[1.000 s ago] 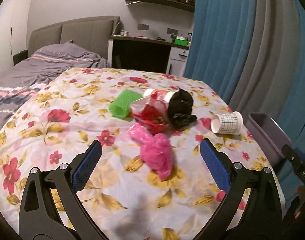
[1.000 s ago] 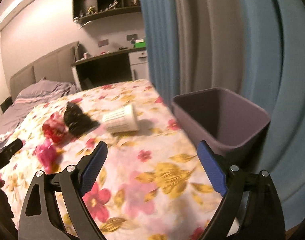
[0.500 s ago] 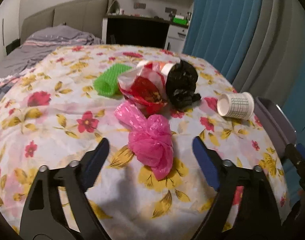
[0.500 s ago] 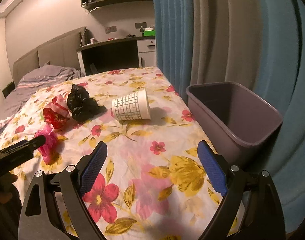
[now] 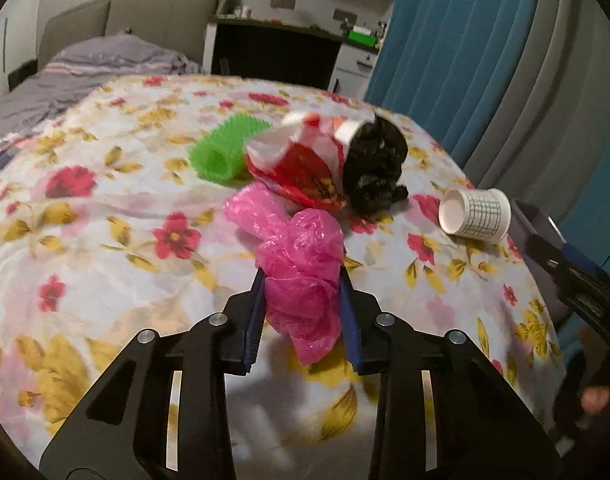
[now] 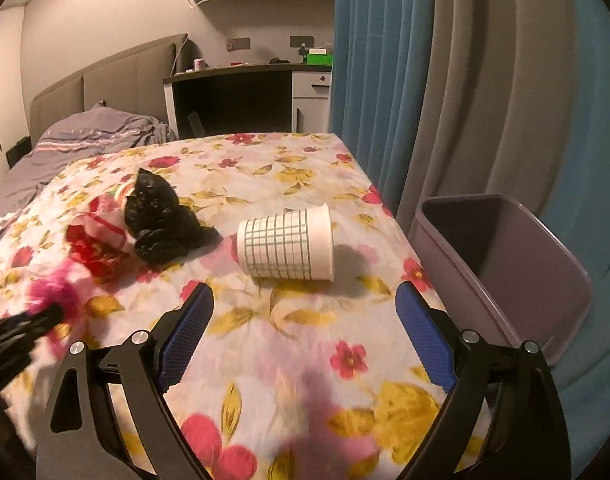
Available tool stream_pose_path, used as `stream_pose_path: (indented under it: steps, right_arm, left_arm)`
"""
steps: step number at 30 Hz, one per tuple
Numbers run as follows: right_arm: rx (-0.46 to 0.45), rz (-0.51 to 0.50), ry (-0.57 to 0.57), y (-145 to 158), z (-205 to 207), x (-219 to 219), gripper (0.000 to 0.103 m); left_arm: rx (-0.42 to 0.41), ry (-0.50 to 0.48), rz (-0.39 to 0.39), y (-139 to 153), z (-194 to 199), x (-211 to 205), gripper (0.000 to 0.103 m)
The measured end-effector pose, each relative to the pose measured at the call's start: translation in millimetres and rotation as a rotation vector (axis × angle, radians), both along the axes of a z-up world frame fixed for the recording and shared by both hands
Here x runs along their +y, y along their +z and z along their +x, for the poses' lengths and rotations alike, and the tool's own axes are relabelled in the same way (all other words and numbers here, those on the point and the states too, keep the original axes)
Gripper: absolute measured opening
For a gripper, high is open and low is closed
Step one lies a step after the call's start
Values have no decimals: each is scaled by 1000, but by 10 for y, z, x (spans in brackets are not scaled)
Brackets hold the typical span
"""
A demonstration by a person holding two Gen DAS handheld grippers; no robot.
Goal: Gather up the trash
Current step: 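Grasp the pink bag with the left gripper while the right gripper grasps the green-grid cup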
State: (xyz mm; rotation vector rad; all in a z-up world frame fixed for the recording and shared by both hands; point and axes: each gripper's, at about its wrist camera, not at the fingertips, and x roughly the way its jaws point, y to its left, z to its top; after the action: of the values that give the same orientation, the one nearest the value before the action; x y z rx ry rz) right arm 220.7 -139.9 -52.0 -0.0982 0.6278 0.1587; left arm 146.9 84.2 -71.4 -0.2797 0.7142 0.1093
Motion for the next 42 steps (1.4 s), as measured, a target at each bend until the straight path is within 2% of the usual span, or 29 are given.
stream_pose_path:
  steps: [2,5,12,28,31,33,42]
  right_arm:
    - [4,-9,-5,-32,114,40,94]
    - [-3,-19,-17,-63,224,81,95]
    - [20,-51,-36,-161,493,162,96]
    - [71,-61,-23,-296,777,266,96]
    - [84,-63,-17,-315,798,275,89]
    - [95,-56,-12,-325,812,269,77]
    - [100,-25,5,-310,727,214,76]
  left_arm:
    - [-36,21,40,104,-107,41,33]
    - [-70,61,65,218,-191,147,33]
    - [-84,86,44,268,-225,316,33]
    - [-70,59,30,197,-150,294,33]
    - [-68,52,30,185,-137,280,33]
    - [-66,48,30,179,-132,267,33]
    - [-75,36,35,204,-148,220,33]
